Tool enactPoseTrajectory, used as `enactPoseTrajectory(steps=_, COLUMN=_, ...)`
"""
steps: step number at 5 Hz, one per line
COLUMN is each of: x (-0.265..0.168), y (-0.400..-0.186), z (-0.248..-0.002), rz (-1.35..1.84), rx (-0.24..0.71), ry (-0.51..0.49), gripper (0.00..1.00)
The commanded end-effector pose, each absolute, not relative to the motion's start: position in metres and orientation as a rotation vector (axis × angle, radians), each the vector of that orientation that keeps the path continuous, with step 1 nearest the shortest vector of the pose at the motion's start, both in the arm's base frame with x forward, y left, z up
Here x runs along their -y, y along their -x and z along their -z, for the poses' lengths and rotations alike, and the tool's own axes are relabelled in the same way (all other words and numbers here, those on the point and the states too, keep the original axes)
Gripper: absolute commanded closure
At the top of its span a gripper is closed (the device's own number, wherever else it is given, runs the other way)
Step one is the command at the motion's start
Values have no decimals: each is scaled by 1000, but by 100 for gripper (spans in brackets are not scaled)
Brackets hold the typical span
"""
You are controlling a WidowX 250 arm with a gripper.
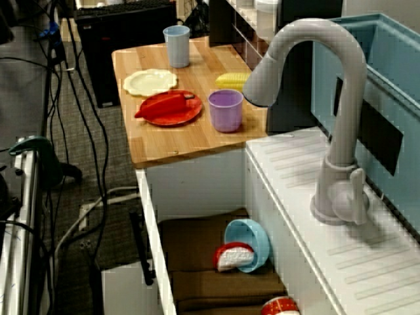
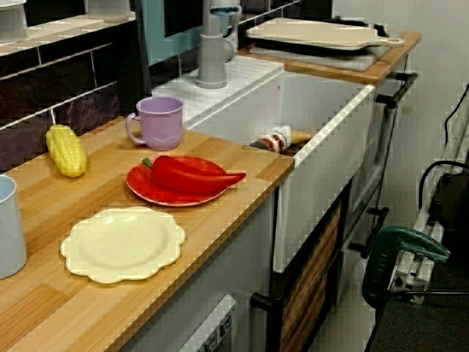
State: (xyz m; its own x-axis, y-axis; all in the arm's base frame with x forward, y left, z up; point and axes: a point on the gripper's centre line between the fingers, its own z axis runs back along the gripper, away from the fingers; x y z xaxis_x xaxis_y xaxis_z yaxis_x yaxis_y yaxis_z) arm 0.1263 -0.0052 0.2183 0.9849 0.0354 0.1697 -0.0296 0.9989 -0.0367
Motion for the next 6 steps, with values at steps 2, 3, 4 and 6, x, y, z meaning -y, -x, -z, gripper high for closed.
enactPoseTrajectory(steps=2, x=-51, y=-191, z=-176, rz=-166, rx=212, ry=15, gripper=0)
enactPoseTrajectory(steps=3, x=-61, y=-218, z=-155, rz=-199, rx=223, ry=-29, gripper=0)
enactPoseTrajectory(steps=4, x=-75, y=-238, z=-141, rz=-239, rx=230, ry=-51, gripper=0)
enactPoseTrajectory(steps=6, x=-98, y=-266, z=-119, rz=-287, rx=234, ry=-53, gripper=0)
